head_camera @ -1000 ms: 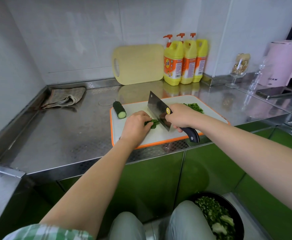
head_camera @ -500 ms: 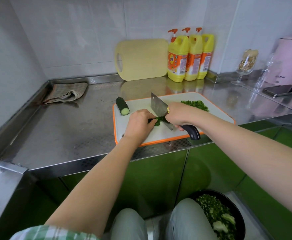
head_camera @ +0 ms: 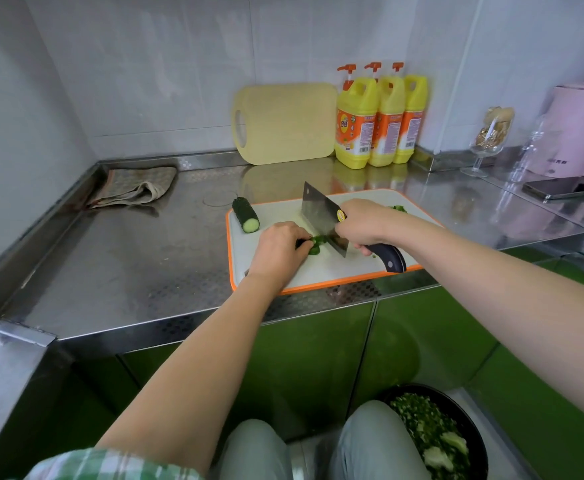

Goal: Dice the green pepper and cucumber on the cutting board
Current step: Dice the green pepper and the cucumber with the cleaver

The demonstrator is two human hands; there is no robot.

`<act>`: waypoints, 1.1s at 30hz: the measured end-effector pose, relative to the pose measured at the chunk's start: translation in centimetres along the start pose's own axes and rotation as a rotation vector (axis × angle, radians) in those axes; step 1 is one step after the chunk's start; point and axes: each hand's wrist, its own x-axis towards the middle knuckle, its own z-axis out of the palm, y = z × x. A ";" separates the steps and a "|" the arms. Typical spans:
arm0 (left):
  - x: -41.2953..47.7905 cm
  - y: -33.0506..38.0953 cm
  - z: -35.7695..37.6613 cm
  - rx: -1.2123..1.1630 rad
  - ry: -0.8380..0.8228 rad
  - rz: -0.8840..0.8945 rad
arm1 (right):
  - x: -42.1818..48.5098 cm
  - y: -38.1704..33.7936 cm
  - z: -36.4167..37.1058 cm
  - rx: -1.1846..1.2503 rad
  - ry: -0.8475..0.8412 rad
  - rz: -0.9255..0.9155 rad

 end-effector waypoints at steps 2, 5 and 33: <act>0.0 0.0 0.1 -0.006 0.005 -0.004 | -0.3 0.1 0.3 -0.016 -0.007 -0.011; 0.0 -0.1 0.1 -0.013 0.003 -0.005 | -0.4 0.3 0.8 -0.009 -0.019 -0.028; 5.3 4.2 1.1 0.177 -0.180 -0.107 | 0.2 7.1 -0.6 0.361 0.289 -0.016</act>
